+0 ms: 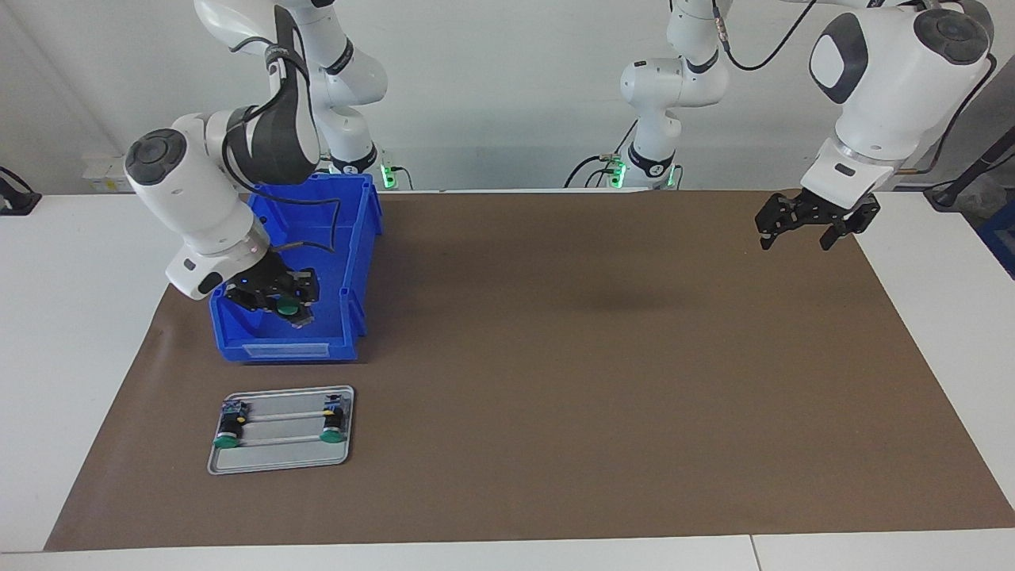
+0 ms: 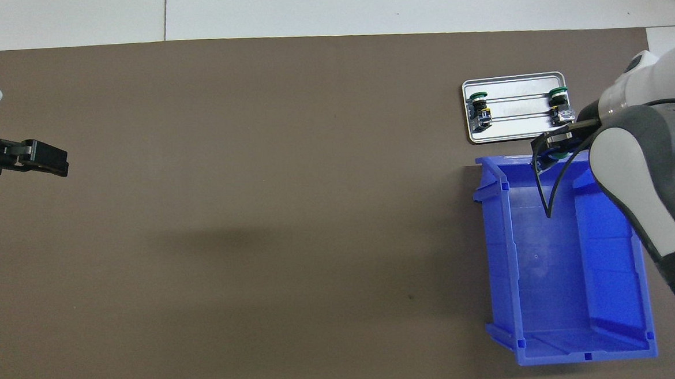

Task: Place and press button with both arms
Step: 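Carry the green button with the right gripper over the blue bin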

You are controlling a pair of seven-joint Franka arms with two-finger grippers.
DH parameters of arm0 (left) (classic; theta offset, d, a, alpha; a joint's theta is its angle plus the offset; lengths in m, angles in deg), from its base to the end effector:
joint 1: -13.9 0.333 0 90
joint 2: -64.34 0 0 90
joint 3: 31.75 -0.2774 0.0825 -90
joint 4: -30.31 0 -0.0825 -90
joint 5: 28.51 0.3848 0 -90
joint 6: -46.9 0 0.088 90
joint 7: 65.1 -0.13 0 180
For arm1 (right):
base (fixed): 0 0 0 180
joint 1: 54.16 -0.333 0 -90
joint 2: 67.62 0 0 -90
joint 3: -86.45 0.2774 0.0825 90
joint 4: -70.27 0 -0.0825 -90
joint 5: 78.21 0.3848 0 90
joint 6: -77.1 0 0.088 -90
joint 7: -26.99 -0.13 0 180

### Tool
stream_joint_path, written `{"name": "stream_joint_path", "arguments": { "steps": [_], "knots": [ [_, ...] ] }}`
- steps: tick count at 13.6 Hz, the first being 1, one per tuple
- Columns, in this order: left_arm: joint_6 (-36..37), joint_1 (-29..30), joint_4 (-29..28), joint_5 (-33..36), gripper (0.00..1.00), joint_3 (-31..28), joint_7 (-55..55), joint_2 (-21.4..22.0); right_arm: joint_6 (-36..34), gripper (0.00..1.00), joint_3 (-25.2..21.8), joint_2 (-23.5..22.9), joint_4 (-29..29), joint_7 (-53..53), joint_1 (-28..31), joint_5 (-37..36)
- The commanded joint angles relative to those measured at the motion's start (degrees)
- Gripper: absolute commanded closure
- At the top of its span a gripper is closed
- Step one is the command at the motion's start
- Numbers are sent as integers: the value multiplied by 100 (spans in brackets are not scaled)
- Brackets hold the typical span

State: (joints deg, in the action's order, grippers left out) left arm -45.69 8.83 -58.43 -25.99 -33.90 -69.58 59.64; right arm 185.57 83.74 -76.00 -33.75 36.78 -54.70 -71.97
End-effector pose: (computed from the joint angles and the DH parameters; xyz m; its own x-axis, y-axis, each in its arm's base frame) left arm 0.5796 -0.0247 0.5308 0.9912 -0.1308 -0.0184 -0.1315 -0.9903 -0.0457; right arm 0.5883 -0.0112 0.3899 0.9938 0.0977 -0.0529 0.0918 -0.9903 -0.1042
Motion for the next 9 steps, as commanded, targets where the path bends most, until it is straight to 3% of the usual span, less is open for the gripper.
{"name": "stream_joint_path", "arguments": {
  "steps": [1,3,4,8,9],
  "knots": [
    [-30,32,-171,109,0,38,70,154,724,100,69,853,-1606,338,186,141],
    [-30,32,-171,109,0,38,70,154,1707,100,69,1302,-2723,347,160,141],
    [-30,32,-171,109,0,38,70,154,1982,100,69,1382,-2989,347,134,141],
    [-30,32,-171,109,0,38,70,154,2204,100,69,1383,-3334,462,177,141],
    [-30,32,-171,109,0,38,70,154,2213,82,69,1357,-3344,444,169,141]
  ]
}}
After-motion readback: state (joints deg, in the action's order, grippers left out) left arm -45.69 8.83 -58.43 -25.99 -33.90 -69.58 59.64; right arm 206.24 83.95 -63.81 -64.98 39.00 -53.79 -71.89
